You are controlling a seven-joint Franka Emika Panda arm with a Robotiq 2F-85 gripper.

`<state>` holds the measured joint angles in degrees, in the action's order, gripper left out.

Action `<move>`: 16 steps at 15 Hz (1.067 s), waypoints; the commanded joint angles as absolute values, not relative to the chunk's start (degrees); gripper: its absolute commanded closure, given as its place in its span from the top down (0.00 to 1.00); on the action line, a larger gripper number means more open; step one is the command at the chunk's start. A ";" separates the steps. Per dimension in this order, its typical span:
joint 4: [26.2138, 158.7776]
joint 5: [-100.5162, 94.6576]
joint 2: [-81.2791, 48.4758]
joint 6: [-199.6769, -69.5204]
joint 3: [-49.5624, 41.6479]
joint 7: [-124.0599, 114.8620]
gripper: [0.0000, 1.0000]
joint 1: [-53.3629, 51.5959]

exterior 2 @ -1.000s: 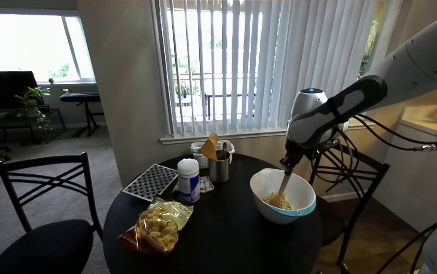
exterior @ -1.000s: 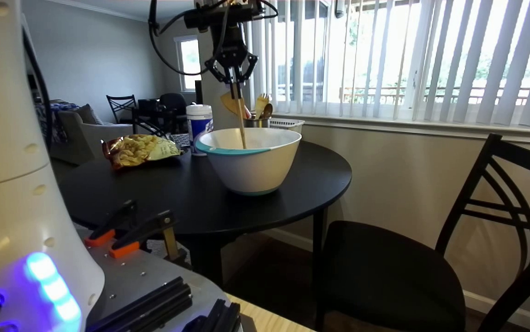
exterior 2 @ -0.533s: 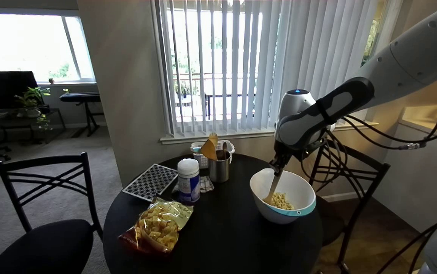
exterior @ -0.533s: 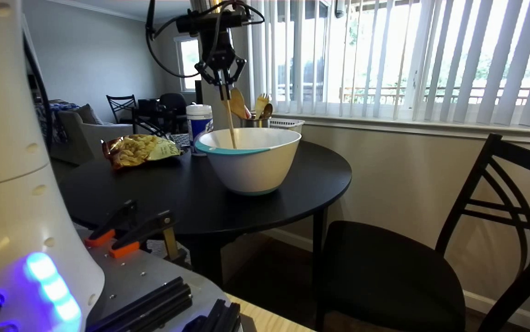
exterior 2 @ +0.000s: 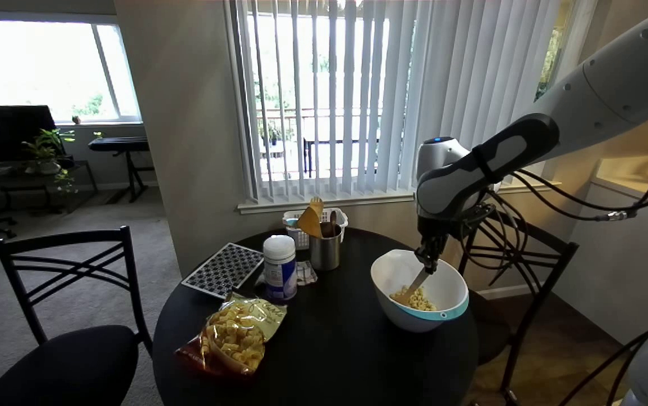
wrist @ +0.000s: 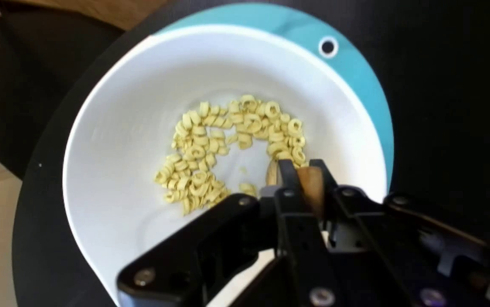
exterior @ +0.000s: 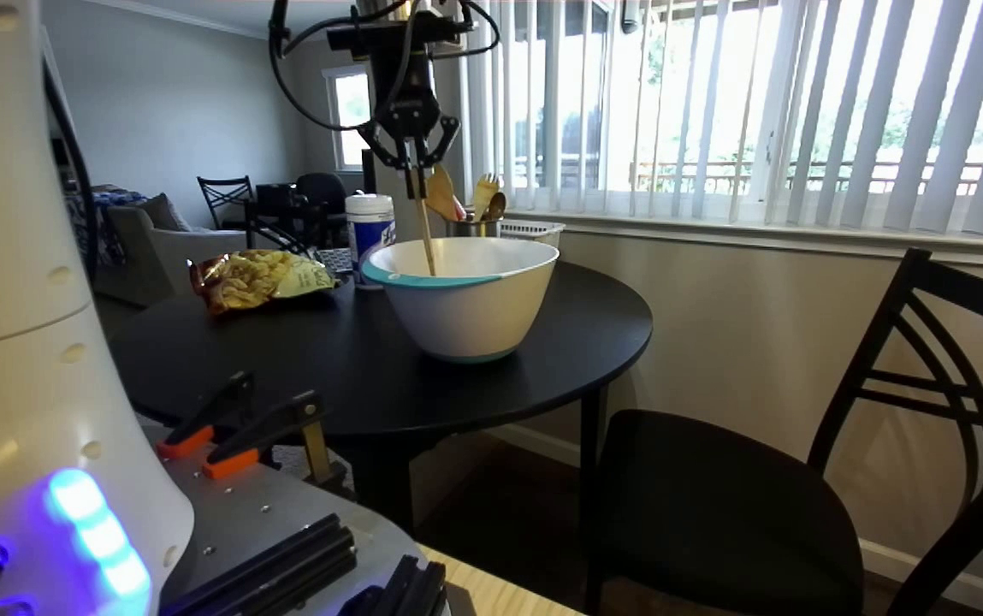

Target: Use the cooking stick to stir the contents of the white bowl

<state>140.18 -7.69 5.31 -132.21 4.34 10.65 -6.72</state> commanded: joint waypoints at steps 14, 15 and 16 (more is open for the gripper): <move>138.63 -22.93 4.28 -118.07 3.30 7.15 0.04 -3.70; 138.26 -23.66 4.06 -118.55 3.45 6.14 0.04 -3.75; 137.69 -24.08 3.78 -118.76 3.64 5.40 0.04 -3.92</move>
<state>139.00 -21.41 4.62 -117.85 2.93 8.74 -4.13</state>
